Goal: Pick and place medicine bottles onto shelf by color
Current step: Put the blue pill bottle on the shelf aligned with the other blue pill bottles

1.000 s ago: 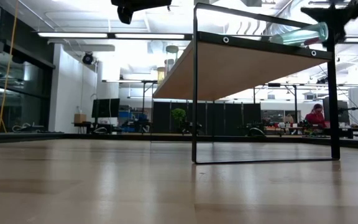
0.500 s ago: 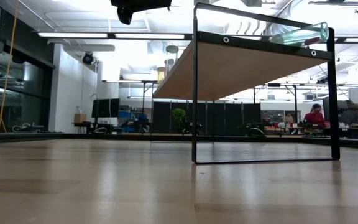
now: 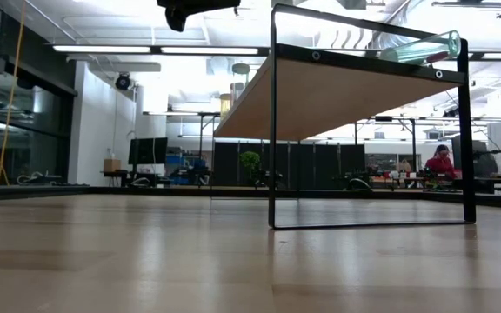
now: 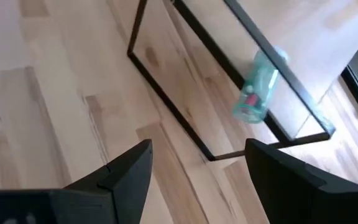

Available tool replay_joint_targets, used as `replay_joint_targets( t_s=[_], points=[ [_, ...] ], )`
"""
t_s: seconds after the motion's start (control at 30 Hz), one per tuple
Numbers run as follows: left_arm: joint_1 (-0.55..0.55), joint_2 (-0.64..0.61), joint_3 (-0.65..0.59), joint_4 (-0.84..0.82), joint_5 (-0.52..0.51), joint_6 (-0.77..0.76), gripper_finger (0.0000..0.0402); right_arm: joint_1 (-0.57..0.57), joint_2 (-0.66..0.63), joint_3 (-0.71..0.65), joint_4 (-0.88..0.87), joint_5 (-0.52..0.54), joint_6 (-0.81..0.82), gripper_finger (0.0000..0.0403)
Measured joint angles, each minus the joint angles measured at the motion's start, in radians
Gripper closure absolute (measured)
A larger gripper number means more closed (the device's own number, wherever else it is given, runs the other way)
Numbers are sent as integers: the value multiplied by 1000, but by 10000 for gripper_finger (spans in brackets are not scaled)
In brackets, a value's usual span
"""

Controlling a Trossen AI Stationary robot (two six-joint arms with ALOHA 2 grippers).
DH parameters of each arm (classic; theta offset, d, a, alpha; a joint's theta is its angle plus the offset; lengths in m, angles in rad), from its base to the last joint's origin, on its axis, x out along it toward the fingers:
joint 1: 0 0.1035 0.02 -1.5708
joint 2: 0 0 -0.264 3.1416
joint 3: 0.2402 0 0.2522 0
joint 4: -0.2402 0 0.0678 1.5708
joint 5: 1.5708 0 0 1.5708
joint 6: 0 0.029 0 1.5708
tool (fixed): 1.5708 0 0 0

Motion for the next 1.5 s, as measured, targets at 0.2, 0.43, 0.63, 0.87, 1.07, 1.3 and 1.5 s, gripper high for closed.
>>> replay_joint_targets(
  t_s=[0.2,0.43,0.63,0.87,1.07,1.3,1.5],
  points=[
    [19,0,0,7,0,0,401,-33,53,36,-9,7,-4,155],
    [34,0,0,5,3,0,401,-75,77,36,-10,2,-63,155],
    [33,0,0,-1,4,0,401,-63,40,35,-11,85,-104,155],
    [33,0,0,-17,4,-1,401,-43,-28,-90,-9,89,-47,155],
    [33,0,0,-25,4,-7,401,5,-121,-214,-1,117,137,155],
    [33,0,0,-17,4,-11,401,47,-123,-235,94,207,136,155],
    [33,0,0,-17,4,-27,401,16,-123,-309,147,222,135,155]
  ],
)
